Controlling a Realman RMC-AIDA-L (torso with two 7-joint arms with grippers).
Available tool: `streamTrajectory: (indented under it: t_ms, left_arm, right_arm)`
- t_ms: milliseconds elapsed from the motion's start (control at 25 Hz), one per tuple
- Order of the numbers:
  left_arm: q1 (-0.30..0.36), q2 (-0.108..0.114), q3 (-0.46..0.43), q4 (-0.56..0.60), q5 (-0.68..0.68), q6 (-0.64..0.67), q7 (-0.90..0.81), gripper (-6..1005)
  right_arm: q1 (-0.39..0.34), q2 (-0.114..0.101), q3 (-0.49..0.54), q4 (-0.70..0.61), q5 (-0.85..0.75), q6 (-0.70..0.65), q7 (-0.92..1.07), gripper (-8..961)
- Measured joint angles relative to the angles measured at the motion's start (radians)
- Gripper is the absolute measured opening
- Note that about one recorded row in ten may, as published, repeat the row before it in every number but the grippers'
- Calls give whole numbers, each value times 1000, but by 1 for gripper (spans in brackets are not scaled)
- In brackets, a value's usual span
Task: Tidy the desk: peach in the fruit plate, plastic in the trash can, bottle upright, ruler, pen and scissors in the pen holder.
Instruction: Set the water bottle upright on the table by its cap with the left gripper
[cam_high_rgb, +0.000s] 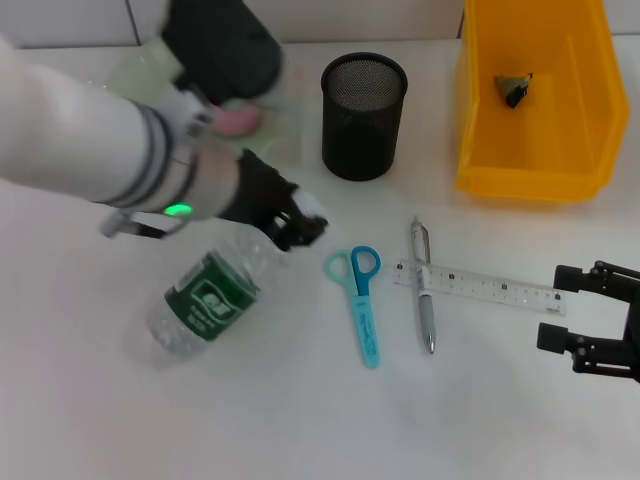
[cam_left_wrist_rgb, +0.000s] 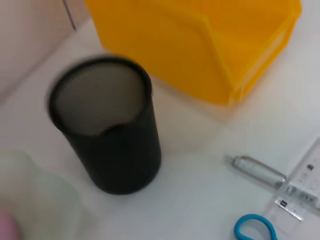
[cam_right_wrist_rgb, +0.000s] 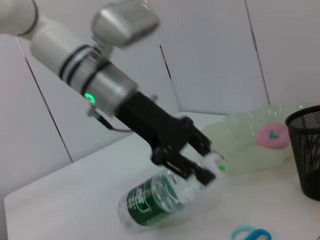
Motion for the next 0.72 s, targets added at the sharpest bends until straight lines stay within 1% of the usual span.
streamTrajectory:
  t_ms: [40,80,160,200,240,360,400,600,720]
  left_arm:
    - [55,2,-42,107,2,51,37,450]
    - [126,2,-109,233,-13,114,103,449]
    - [192,3,-177,324,-48,159,173,449]
    - [192,3,-177,324,-48,159,173,449]
    - [230,4,-233,360,-95,183,225,448]
    - [272,3,-324,376,-192,213,297,447]
    - [293,3,-367,377,-241,223,331,447]
    - [334,3,-429,372,-299,222,396,446]
    - [342,2,-454,359,-304,218,433,445]
  right_arm:
    - [0,0,0,0,0,0,1,830]
    - [1,0,0,-1,0,-1,3,830]
    - [2,0,0,-1,0,-1,3,830]
    - [2,0,0,-1,0,-1,3,830]
    - [3,0,0,-2,0,-2,3,830]
    - [6,0,-1,-2,0,-2,6,830]
    - [6,0,-2,-3,0,-2,7,830]
    - [12,0,-8,-6,0,-3,18,830]
    - [17,0,-9,-6,0,-3,21,830]
